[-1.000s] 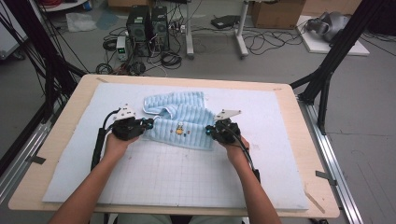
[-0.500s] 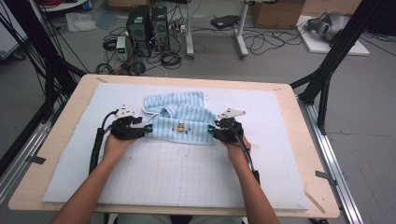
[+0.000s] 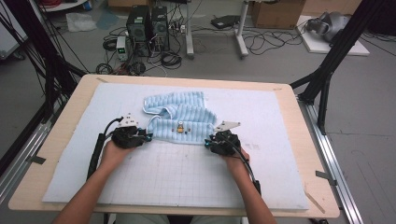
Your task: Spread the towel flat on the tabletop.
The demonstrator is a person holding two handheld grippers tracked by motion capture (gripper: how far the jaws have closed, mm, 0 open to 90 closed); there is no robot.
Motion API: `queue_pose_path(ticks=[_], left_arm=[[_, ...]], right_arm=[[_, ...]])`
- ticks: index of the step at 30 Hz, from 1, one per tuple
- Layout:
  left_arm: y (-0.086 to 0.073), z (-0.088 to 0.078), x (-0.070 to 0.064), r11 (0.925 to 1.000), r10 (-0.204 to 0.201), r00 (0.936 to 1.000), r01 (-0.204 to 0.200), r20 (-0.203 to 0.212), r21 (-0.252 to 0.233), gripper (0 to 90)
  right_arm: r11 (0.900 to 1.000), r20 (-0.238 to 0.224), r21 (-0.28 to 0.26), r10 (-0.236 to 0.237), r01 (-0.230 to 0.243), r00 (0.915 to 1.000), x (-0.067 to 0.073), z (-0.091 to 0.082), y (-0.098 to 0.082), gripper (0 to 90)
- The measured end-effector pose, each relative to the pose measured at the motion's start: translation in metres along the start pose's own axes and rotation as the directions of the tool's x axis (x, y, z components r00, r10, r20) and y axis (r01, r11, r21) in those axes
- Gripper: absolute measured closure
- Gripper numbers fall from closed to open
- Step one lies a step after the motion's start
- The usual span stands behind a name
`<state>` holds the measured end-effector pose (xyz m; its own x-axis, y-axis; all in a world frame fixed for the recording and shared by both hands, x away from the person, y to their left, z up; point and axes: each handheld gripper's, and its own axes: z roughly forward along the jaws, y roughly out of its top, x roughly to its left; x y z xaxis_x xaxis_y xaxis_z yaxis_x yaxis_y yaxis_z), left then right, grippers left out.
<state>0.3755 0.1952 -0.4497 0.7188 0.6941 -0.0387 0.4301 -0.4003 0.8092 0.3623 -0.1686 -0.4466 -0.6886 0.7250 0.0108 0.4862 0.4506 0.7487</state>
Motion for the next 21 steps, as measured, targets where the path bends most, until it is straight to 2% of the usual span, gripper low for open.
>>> queue_pose_path(ticks=[2, 4, 5, 9, 13, 16, 21], left_arm=[[0.0, 0.0, -0.002, 1.0, -0.003, 1.0, 0.003, 0.005, 0.004, 83.0], [0.0, -0.003, -0.002, 0.9995, -0.032, 0.9993, 0.032, 0.022, 0.007, 85.4], [0.0, -0.005, -0.002, 0.999, -0.044, 0.9986, 0.044, 0.03, 0.01, 85.9], [-0.006, -0.019, -0.013, 0.9989, -0.043, 0.9981, 0.044, 0.044, -0.015, 87.0], [-0.019, -0.032, -0.024, 0.9942, -0.09, 0.992, 0.095, 0.089, -0.05, 87.0], [-0.029, -0.041, -0.032, 0.9936, -0.092, 0.9897, 0.098, 0.11, -0.056, 87.0], [-0.042, -0.056, -0.047, 0.9964, -0.065, 0.9881, 0.072, 0.139, -0.046, 87.0]], right_arm=[[1.0, -0.029, 0.001, 0.03, -0.03, 0.9991, -0.002, 0.0, -0.001, 77.9], [1.0, -0.043, 0.005, 0.03, -0.029, 0.9986, 0.0, -0.002, -0.001, 84.1], [1.0, -0.036, 0.012, 0.02, -0.019, 0.9991, 0.002, -0.003, -0.001, 85.0], [0.999, -0.055, 0.049, -0.007, 0.009, 0.9985, 0.009, -0.012, -0.003, 85.7], [0.999, -0.085, 0.035, -0.007, 0.01, 0.9964, 0.02, -0.025, -0.016, 85.7], [1.0, -0.106, 0.026, -0.007, 0.01, 0.9944, 0.029, -0.034, -0.026, 85.6], [0.999, -0.121, 0.028, -0.029, 0.032, 0.9923, 0.043, -0.049, -0.038, 85.5]])
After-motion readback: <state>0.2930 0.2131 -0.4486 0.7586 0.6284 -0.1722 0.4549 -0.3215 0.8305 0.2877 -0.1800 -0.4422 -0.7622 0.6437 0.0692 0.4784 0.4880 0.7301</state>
